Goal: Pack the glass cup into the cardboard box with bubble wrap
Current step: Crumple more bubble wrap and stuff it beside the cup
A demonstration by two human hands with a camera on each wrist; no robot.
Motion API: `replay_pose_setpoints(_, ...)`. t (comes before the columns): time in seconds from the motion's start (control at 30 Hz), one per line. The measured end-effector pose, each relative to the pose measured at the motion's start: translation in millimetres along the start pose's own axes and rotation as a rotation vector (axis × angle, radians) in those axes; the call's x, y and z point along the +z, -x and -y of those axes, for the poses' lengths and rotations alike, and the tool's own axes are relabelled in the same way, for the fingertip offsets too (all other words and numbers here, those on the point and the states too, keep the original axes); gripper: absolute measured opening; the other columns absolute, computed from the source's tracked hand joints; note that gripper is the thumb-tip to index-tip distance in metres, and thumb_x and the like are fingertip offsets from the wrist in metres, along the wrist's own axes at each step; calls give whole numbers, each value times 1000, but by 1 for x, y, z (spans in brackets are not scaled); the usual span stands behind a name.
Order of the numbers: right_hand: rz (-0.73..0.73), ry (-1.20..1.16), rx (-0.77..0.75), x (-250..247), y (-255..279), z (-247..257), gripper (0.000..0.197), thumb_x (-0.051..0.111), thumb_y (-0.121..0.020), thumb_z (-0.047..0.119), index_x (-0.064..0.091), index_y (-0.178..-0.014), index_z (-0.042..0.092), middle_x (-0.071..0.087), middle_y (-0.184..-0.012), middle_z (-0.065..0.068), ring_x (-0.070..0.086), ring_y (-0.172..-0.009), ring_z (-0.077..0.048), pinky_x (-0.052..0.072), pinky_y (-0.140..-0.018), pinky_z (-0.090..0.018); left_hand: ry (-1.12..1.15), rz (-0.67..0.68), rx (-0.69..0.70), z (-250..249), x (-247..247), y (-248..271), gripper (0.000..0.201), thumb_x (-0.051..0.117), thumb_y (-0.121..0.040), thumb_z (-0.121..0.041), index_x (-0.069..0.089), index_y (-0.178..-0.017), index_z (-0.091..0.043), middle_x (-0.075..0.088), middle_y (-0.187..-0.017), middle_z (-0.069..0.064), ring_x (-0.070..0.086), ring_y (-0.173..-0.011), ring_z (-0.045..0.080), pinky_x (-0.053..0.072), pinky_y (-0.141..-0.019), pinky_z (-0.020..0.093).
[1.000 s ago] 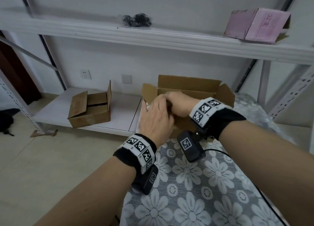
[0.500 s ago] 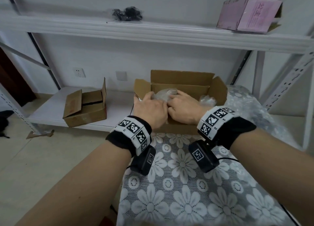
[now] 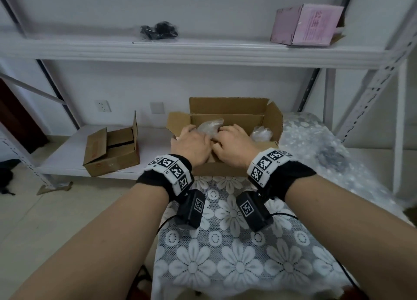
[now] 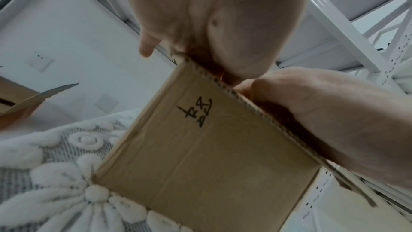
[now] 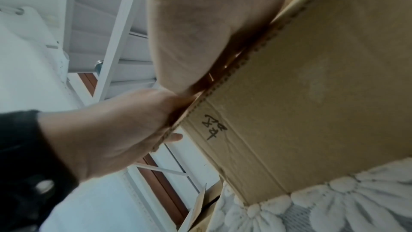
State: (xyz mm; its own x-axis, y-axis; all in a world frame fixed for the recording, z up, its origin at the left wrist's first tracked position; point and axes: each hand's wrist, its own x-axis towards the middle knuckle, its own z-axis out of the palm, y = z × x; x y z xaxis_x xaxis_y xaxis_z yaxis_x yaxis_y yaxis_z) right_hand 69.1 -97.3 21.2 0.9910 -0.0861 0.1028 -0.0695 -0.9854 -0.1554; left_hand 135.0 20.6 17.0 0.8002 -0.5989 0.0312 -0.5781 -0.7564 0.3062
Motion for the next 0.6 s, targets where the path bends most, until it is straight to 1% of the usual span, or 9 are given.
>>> replay_pose_setpoints(0.07,-173,-30,-58,2,14,-3,28,40,-91,18,63,-107,11,63,-113,-8,50,-115,-24,32,-109,-41,4,-98,-1,-7,3,6,39,29,-98,-33,62,-113,-18,57,-128,2,36,-132,18,14,-112,60)
replay_pose_setpoints(0.1,-232,-33,-77,2,20,-5,27,42,-92,17,63,-107,11,63,-114,-6,50,-115,-23,34,-107,-37,-10,-154,-7,-11,3,9,37,31,-97,-32,63,-109,-19,61,-120,2,45,-125,21,12,-113,60)
replay_pose_setpoints(0.13,-277,-32,-88,1,26,-8,27,44,-92,18,63,-109,10,62,-116,-5,48,-116,-21,34,-106,-35,-17,-213,-5,-17,2,12,34,33,-96,-31,65,-103,-20,64,-113,2,52,-117,23,12,-113,59)
replay_pose_setpoints(0.2,-349,-48,-100,-1,38,-13,25,47,-93,18,64,-110,9,60,-120,-4,47,-118,-20,37,-104,-35,8,-318,52,-31,1,18,29,37,-95,-28,66,-92,-22,68,-101,1,58,-104,24,20,-111,54)
replay_pose_setpoints(0.3,-468,-92,-125,-4,57,-23,21,51,-91,16,67,-98,6,63,-114,-7,51,-112,-23,46,-94,-38,67,-414,171,-52,4,27,27,42,-92,-24,67,-80,-20,69,-91,0,59,-93,23,32,-106,47)
replay_pose_setpoints(0.4,-576,-89,-132,-3,76,-40,19,52,-88,15,68,-89,4,65,-105,-9,55,-105,-25,48,-90,-35,53,-538,201,-71,14,34,26,48,-90,-26,73,-89,-17,68,-108,1,55,-105,22,35,-104,39)
replay_pose_setpoints(0.47,-608,-90,-111,-1,87,-51,16,55,-88,15,68,-91,5,64,-105,-7,54,-104,-23,47,-91,-33,111,-570,235,-82,22,39,23,52,-91,-27,72,-93,-16,65,-110,1,51,-108,19,36,-97,31)
replay_pose_setpoints(0.53,-613,-108,-72,2,99,-63,15,59,-88,16,68,-97,8,63,-105,-4,53,-102,-20,47,-89,-32,180,-565,306,-97,30,45,17,55,-91,-27,69,-92,-16,63,-101,-2,49,-100,13,37,-85,22)
replay_pose_setpoints(0.6,-607,-133,-17,7,111,-73,14,61,-88,16,67,-99,10,62,-101,-2,52,-98,-20,48,-86,-32,204,-550,363,-110,38,52,13,57,-90,-25,67,-89,-17,59,-91,-5,47,-89,9,35,-75,19)
